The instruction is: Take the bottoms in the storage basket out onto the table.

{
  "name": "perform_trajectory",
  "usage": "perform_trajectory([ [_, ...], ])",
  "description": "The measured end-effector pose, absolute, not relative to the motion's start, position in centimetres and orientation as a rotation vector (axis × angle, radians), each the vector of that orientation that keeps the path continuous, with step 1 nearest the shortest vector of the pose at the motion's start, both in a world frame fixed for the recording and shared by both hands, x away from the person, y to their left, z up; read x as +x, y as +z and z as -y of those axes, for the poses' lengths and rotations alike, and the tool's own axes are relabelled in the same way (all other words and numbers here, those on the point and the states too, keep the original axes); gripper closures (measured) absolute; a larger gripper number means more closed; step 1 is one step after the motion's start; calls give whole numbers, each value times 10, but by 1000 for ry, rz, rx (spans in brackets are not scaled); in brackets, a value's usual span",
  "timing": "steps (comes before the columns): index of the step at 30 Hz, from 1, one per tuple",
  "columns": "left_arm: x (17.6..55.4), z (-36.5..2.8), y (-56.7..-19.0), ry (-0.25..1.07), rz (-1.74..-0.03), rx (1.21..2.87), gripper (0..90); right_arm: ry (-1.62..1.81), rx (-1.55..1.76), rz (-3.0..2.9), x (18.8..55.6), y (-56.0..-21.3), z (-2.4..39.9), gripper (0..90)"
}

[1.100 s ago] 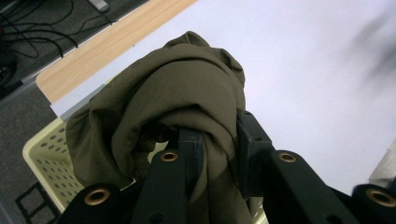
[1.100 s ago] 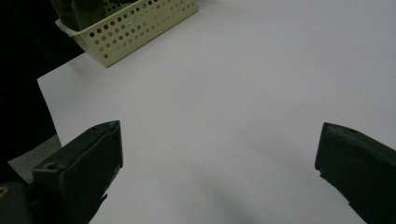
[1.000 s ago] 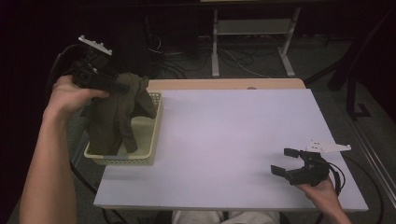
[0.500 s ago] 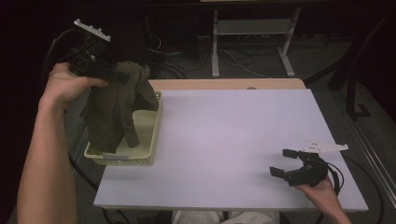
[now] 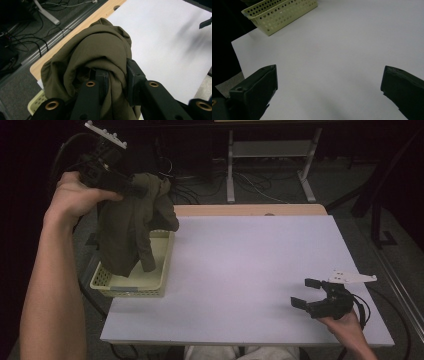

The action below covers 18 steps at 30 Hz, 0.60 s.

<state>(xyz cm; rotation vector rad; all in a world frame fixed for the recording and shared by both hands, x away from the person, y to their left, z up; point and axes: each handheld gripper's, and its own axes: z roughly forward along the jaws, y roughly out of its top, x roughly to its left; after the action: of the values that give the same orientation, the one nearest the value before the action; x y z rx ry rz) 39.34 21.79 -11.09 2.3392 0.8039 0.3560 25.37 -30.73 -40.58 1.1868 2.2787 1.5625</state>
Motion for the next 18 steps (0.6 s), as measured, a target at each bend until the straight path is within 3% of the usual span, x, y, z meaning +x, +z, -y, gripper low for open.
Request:
perform_trajectory([
  [18,401,-173,-109,325,-674,2361,737,1556,1171,-2284,254,-405,309,7],
])
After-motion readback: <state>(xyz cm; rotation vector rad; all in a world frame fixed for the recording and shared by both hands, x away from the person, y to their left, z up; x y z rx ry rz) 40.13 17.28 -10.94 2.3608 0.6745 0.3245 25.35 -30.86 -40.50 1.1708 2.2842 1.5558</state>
